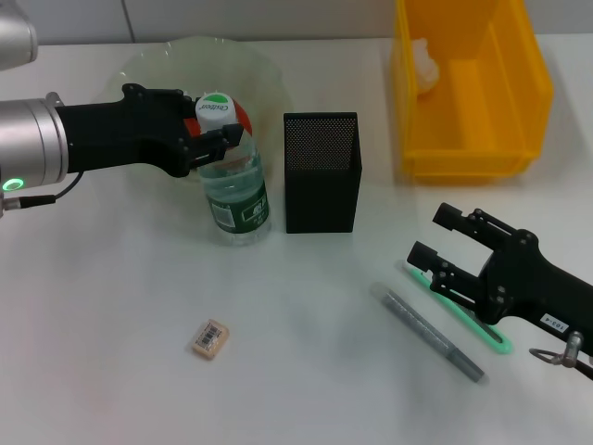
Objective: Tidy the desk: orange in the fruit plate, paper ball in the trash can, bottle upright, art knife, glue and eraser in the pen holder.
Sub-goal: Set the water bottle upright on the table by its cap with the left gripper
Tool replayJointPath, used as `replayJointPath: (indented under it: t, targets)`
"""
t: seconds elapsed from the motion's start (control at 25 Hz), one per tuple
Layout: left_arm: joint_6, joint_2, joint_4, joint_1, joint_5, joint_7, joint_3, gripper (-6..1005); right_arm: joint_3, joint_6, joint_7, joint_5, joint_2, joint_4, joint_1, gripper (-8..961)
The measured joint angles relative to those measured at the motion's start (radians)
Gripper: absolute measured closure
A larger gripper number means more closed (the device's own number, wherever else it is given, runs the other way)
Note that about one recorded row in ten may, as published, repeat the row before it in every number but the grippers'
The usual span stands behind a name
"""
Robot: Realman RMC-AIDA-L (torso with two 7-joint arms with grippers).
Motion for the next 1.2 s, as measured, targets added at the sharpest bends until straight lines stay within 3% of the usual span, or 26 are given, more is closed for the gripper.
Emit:
replayJointPath:
  t: [1.2]
  targets:
    - [0.008,0.002,0.004,0.000,0.005,0.006,-0.023,516,0.000,0.016,0.000,0.000,-0.001,0.001,0.015,267]
